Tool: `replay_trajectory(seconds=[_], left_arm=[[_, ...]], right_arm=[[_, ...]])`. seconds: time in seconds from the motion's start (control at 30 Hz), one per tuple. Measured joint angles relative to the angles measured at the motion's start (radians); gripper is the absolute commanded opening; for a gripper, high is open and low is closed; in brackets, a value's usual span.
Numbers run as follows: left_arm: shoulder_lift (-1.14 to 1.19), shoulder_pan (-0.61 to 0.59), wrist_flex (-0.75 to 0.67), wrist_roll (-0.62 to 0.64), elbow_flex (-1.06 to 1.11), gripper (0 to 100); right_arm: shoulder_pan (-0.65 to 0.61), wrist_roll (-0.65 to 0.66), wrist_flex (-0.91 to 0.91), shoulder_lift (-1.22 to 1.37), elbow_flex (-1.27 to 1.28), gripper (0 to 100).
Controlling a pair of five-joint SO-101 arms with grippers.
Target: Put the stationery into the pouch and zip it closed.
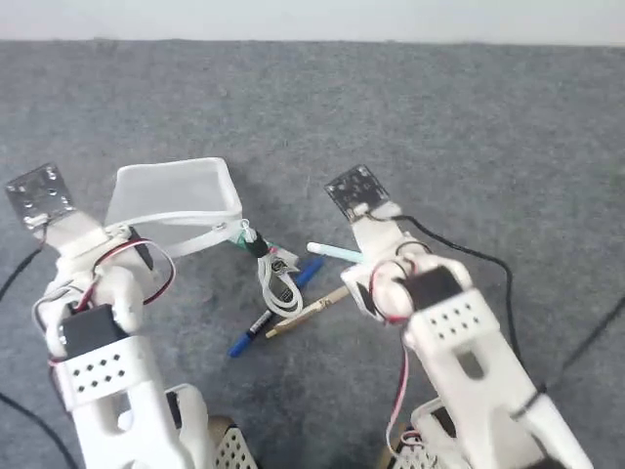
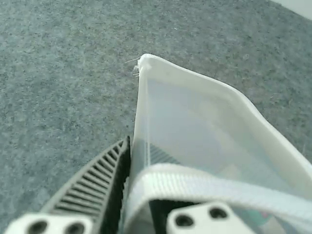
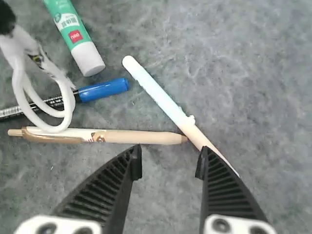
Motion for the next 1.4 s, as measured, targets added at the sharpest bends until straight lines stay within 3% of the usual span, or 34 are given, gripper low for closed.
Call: replay_trajectory(seconds=[0.2,0.4,0.67,1.1,1.4], left_arm=[[0.000,0.000,0.000,0.000,0.000,1],[0.000,0.000,0.000,0.000,0.000,1],[0.000,0.000,0.000,0.000,0.000,1],[0.000,0.000,0.000,0.000,0.000,1],[0.000,0.000,0.000,0.000,0.000,1]], right_arm=[[-0.028,0.002,0.000,0.210,-0.153,17.7],[-0.115,0.098,0.000,0.453,-0.333,17.7],[-0.120,0.221,-0.002,0.767,-0.537,17.5],[-0.068,0.236,-0.018,0.919,-0.615,17.2],[-0.028,0.292,0.005,1.013,-0.684,1.0]])
